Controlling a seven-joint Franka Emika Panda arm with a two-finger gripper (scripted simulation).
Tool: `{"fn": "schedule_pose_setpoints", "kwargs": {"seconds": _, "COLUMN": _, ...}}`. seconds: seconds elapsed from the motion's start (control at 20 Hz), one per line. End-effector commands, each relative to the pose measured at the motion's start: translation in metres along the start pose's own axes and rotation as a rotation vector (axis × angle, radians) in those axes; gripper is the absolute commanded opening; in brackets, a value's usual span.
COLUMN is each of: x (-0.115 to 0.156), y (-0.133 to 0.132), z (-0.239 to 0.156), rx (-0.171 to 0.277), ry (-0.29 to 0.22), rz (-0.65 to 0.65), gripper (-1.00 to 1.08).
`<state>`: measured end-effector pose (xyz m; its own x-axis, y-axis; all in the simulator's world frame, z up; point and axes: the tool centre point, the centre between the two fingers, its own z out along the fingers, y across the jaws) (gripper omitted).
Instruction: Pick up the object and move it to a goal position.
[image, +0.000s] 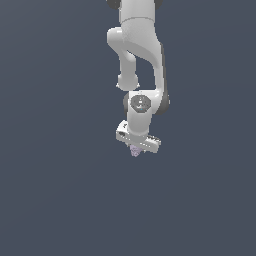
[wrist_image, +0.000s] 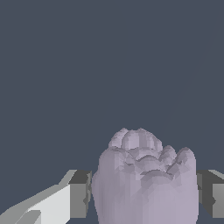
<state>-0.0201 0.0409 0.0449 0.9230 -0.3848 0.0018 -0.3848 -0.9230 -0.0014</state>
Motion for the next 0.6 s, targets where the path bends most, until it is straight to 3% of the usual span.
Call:
{"fn": "schedule_pose_setpoints", "kwargs": {"seconds": 0.0, "x": 0.0, "y": 0.001, "z": 0.001, "rx": -0.001, "ry": -0.002, "rz": 0.001, "gripper": -1.0}}
{"fn": "schedule_pose_setpoints", "kwargs": {"seconds": 0.55, "x": 0.002, "y": 0.008, "z": -0.013, "rx": 0.0, "ry": 0.0, "rz": 0.0, "gripper": -1.0}}
